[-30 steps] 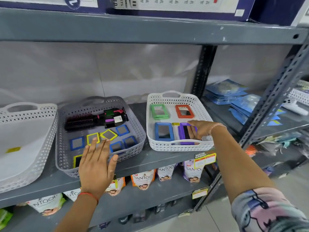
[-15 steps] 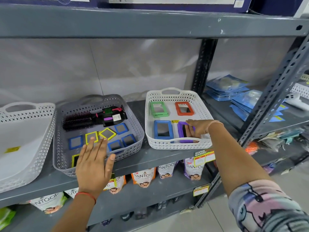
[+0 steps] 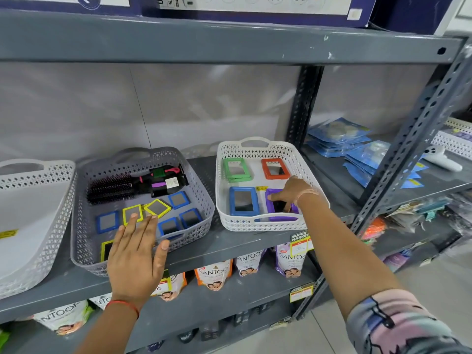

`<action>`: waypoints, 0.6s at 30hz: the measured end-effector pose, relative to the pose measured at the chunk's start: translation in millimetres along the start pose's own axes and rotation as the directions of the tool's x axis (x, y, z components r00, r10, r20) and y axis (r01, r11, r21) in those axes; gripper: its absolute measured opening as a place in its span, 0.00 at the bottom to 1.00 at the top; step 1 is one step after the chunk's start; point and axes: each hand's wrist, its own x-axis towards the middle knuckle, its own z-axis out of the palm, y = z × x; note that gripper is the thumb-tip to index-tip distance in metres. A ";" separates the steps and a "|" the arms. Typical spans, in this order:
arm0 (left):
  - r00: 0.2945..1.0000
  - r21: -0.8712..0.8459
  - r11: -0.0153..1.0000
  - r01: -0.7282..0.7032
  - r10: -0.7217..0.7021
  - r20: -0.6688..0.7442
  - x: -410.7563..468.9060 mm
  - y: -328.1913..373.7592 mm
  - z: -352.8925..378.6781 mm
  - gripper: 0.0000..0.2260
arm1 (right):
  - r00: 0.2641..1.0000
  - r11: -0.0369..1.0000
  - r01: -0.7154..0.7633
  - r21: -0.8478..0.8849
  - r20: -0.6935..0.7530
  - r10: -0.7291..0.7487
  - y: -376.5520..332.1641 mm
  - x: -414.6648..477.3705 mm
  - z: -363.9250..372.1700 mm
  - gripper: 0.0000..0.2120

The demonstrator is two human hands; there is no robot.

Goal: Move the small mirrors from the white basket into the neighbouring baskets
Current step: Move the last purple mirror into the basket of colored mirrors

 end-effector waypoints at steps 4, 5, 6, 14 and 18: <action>1.000 -0.002 1.000 -0.006 0.006 0.008 0.1 -1.1 -0.8 0.32 | 0.997 0.997 -0.071 0.015 0.018 0.071 -8.8 7.2 10.4 0.35; 1.000 -0.001 1.000 -0.009 0.009 0.008 0.2 -1.2 -0.8 0.31 | 0.996 0.995 -0.091 0.025 0.021 0.091 -9.9 8.6 13.6 0.38; 1.000 0.001 1.000 -0.011 0.011 0.006 0.2 -1.4 -0.5 0.31 | 0.994 0.993 -0.110 0.031 0.026 0.109 -10.8 9.8 17.1 0.41; 1.000 0.005 1.000 -0.019 0.019 -0.010 -0.2 -0.6 0.6 0.32 | 0.987 0.987 -0.159 0.008 0.010 0.159 -10.9 9.3 25.9 0.39; 1.000 0.004 1.000 -0.016 0.016 -0.012 -1.1 -1.1 1.0 0.32 | 0.983 0.982 -0.184 0.040 0.019 0.183 -6.1 11.4 25.0 0.40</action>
